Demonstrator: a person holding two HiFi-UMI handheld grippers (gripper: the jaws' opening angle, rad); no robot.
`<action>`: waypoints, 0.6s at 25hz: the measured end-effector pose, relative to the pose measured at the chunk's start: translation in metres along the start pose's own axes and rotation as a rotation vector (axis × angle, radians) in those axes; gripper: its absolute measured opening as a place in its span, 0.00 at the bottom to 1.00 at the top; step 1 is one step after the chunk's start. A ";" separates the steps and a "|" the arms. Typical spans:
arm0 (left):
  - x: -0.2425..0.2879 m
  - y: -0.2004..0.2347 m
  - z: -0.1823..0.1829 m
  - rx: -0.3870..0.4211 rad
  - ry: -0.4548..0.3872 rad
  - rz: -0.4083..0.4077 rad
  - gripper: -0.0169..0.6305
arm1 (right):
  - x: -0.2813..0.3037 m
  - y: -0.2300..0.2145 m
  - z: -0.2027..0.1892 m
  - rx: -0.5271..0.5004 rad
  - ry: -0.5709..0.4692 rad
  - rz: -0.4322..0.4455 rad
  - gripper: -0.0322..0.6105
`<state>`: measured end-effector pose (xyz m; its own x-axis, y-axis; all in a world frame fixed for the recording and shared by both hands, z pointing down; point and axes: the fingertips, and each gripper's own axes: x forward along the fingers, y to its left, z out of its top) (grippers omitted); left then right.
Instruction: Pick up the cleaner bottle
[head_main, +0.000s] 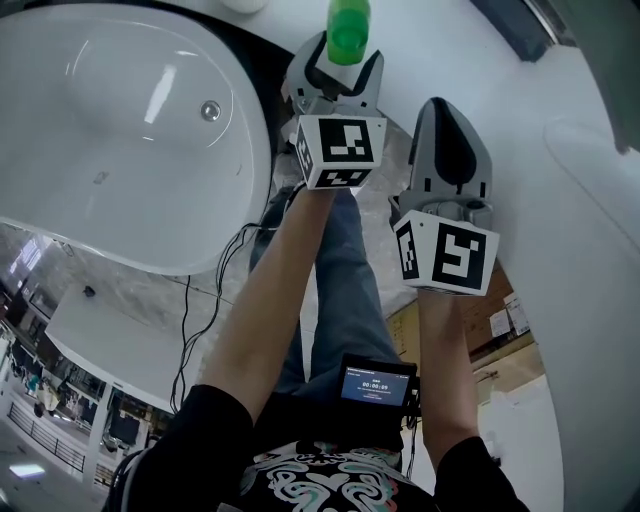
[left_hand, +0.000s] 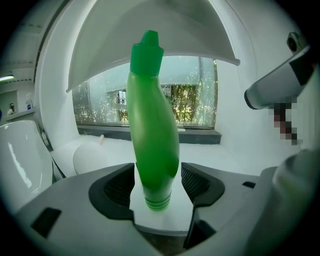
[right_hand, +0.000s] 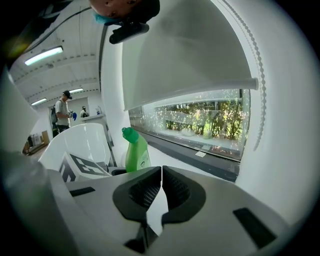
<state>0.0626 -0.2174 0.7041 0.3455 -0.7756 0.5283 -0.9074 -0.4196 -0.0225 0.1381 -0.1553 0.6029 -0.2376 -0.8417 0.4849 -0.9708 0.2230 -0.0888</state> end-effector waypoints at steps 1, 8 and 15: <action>0.001 0.001 0.002 -0.014 -0.006 0.006 0.46 | 0.001 0.000 0.000 0.001 0.000 0.002 0.09; 0.016 0.007 0.016 -0.069 -0.053 0.004 0.46 | 0.004 0.000 0.000 0.007 0.000 -0.001 0.09; 0.019 0.014 0.027 -0.046 -0.078 0.015 0.46 | 0.001 -0.002 -0.005 0.010 0.006 -0.004 0.09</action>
<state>0.0631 -0.2510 0.6909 0.3480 -0.8168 0.4601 -0.9220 -0.3872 0.0100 0.1403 -0.1544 0.6084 -0.2333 -0.8394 0.4908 -0.9721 0.2145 -0.0952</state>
